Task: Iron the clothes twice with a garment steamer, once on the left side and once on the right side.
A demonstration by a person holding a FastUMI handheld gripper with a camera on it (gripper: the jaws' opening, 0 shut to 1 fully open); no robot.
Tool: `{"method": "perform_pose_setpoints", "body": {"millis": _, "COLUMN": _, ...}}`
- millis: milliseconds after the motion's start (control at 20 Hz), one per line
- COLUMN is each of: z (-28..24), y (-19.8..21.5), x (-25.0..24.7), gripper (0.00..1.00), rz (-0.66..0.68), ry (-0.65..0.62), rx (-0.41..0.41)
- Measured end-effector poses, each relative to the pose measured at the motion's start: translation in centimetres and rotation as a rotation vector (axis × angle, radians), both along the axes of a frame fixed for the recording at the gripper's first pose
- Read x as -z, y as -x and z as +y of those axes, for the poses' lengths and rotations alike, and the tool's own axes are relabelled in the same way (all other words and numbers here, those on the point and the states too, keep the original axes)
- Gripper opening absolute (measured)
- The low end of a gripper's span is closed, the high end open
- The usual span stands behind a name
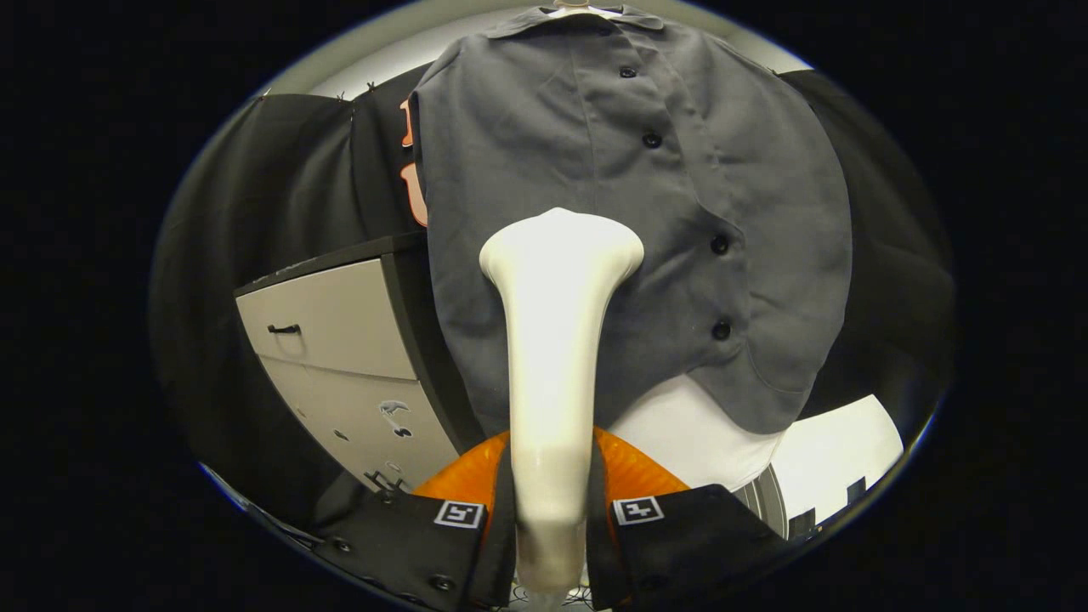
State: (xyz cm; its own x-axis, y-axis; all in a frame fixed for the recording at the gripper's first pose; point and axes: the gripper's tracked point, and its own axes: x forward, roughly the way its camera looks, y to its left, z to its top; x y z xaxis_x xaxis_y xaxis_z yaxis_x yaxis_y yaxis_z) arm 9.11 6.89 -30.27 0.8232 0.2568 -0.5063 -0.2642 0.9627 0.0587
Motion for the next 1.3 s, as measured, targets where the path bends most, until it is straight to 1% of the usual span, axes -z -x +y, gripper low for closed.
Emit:
{"method": "perform_pose_setpoints", "body": {"millis": 300, "z": -0.5, "y": 0.7, "x": 2.2, "gripper": 0.41, "rz": 0.047, "ry": 0.013, "rx": 0.013}}
{"method": "perform_pose_setpoints", "body": {"millis": 500, "z": -0.6, "y": 1.5, "x": 2.3, "gripper": 0.41, "rz": 0.058, "ry": 0.013, "rx": 0.011}}
{"method": "perform_pose_setpoints", "body": {"millis": 650, "z": -0.3, "y": 2.3, "x": -0.3, "gripper": 0.41, "rz": -0.030, "ry": -0.012, "rx": -0.013}}
{"method": "perform_pose_setpoints", "body": {"millis": 800, "z": 0.1, "y": 3.2, "x": -3.7, "gripper": 0.41, "rz": -0.084, "ry": -0.033, "rx": -0.034}}
{"method": "perform_pose_setpoints", "body": {"millis": 1000, "z": 0.3, "y": 3.4, "x": -9.5, "gripper": 0.41, "rz": -0.168, "ry": -0.069, "rx": -0.062}}
{"method": "perform_pose_setpoints", "body": {"millis": 1150, "z": -0.5, "y": 3.0, "x": -14.3, "gripper": 0.41, "rz": -0.243, "ry": -0.090, "rx": -0.069}}
{"method": "perform_pose_setpoints", "body": {"millis": 1300, "z": -2.3, "y": 2.8, "x": -17.6, "gripper": 0.41, "rz": -0.275, "ry": -0.103, "rx": -0.069}}
